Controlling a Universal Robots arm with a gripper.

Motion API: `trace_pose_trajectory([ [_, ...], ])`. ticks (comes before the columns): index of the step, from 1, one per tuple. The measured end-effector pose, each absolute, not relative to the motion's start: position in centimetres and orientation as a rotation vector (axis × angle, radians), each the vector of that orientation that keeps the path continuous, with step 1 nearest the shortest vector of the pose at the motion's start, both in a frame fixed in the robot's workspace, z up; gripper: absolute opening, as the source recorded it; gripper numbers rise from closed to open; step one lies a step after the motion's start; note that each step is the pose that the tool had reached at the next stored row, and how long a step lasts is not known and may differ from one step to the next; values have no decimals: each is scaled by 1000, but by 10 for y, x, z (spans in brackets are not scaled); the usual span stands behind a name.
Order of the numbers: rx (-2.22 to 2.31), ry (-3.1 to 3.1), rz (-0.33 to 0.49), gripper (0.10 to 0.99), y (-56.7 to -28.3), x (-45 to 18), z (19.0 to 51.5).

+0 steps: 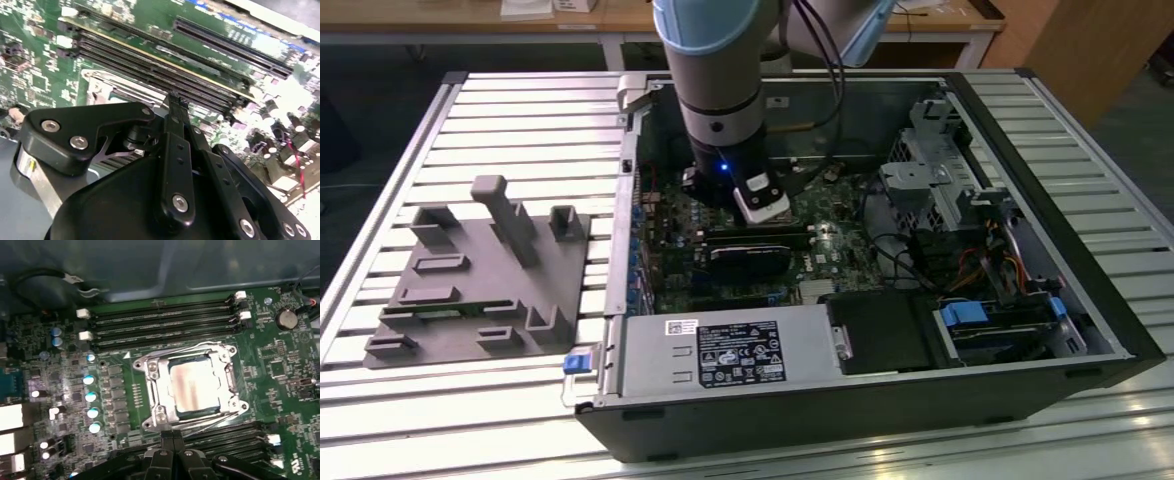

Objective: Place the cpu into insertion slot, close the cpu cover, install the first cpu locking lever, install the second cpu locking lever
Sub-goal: 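Install the second cpu locking lever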

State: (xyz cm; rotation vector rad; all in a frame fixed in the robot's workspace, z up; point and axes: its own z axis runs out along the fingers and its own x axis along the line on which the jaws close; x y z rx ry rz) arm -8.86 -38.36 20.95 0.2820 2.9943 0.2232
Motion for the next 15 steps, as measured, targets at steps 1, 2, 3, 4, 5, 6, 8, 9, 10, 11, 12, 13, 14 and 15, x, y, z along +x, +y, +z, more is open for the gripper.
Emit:
trace_pose_trajectory([
  [1, 282, 2994, 228, 106, -385, -90, 209],
  [2, 282, 2994, 233, 106, -387, -90, 209],
  [3, 282, 2994, 239, 106, -388, -91, 208],
  [4, 283, 2994, 246, 106, -389, -91, 208],
  [5, 283, 2994, 256, 106, -391, -91, 208],
  [6, 284, 2993, 267, 106, -392, -91, 207],
  [8, 286, 2992, 299, 106, -394, -91, 206],
  [9, 287, 2991, 320, 106, -394, -91, 206],
  [10, 288, 2990, 337, 106, -395, -91, 206],
  [11, 289, 2990, 350, 106, -397, -91, 205],
  [12, 289, 2989, 357, 106, -398, -91, 205],
  [13, 290, 2989, 363, 106, -399, -91, 204],
  [14, 290, 2988, 368, 106, -401, -91, 203],
  [15, 290, 2988, 371, 106, -402, -91, 203],
])
